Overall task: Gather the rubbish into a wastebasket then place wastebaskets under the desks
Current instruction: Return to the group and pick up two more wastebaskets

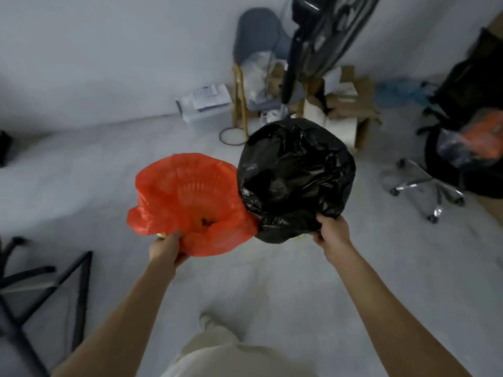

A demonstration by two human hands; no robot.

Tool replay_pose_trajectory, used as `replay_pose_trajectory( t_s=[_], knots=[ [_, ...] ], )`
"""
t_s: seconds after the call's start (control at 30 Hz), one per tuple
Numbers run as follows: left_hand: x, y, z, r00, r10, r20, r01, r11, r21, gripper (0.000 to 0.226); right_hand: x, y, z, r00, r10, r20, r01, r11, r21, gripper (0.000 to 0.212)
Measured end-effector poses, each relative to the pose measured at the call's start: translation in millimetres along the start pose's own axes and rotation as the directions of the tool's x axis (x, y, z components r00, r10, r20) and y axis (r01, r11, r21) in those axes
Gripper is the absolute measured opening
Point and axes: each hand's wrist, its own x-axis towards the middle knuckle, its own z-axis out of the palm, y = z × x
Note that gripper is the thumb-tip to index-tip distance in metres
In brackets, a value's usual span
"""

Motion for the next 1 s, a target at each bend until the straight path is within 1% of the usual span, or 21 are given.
replay_pose_trajectory(
  t_s=[0.1, 0.13, 0.2, 0.3, 0.43, 0.47, 0.53, 0.6, 0.67, 0.73, 0.8, 0.9, 1.0],
  knots=[
    [32, 48, -47, 0.998, 0.015, -0.063, -0.019, 0.997, -0.069, 0.022, -4, -16, 91, 0.997, -0.047, 0.055, 0.050, 0.997, -0.055, 0.030],
    [44, 62, -61, 0.996, 0.020, -0.084, -0.027, 0.996, -0.090, 0.022, -5, -18, 118, 0.997, -0.043, 0.071, 0.047, 0.997, -0.055, 0.029],
    [67, 91, -97, 0.988, 0.023, -0.151, -0.045, 0.988, -0.146, 0.022, -11, -23, 179, 0.988, -0.022, 0.154, 0.035, 0.996, -0.084, 0.028],
    [95, 128, -124, 0.980, 0.033, -0.198, -0.073, 0.977, -0.201, 0.023, -14, -35, 243, 0.977, 0.011, 0.213, 0.007, 0.997, -0.083, 0.028],
    [140, 181, -151, 0.956, 0.006, -0.293, -0.090, 0.957, -0.275, 0.027, 6, -57, 345, 0.952, 0.052, 0.303, -0.008, 0.989, -0.147, 0.033],
    [146, 188, -153, 0.951, -0.001, -0.309, -0.088, 0.958, -0.274, 0.027, 10, -60, 358, 0.951, 0.051, 0.306, -0.003, 0.988, -0.155, 0.032],
    [180, 221, -158, 0.933, -0.011, -0.361, -0.115, 0.939, -0.325, 0.024, 31, -80, 421, 0.926, 0.071, 0.372, 0.005, 0.980, -0.201, 0.029],
    [198, 245, -159, 0.915, -0.014, -0.403, -0.135, 0.931, -0.340, 0.020, 45, -93, 462, 0.904, 0.059, 0.423, 0.044, 0.972, -0.230, 0.028],
    [215, 272, -158, 0.897, -0.041, -0.439, -0.148, 0.910, -0.387, 0.017, 58, -111, 509, 0.879, 0.079, 0.470, 0.061, 0.960, -0.274, 0.029],
    [224, 298, -158, 0.871, -0.062, -0.488, -0.170, 0.893, -0.417, 0.019, 69, -130, 554, 0.854, 0.090, 0.512, 0.086, 0.947, -0.311, 0.028],
    [228, 326, -162, 0.851, -0.075, -0.519, -0.212, 0.856, -0.472, 0.023, 71, -154, 603, 0.820, 0.115, 0.560, 0.100, 0.935, -0.339, 0.029],
    [234, 361, -179, 0.806, -0.109, -0.581, -0.277, 0.799, -0.534, 0.022, 62, -185, 681, 0.760, 0.132, 0.637, 0.168, 0.906, -0.389, 0.035],
    [247, 400, -209, 0.759, -0.121, -0.639, -0.362, 0.738, -0.570, 0.011, 47, -203, 762, 0.691, 0.127, 0.712, 0.219, 0.902, -0.373, 0.040]
  ],
)
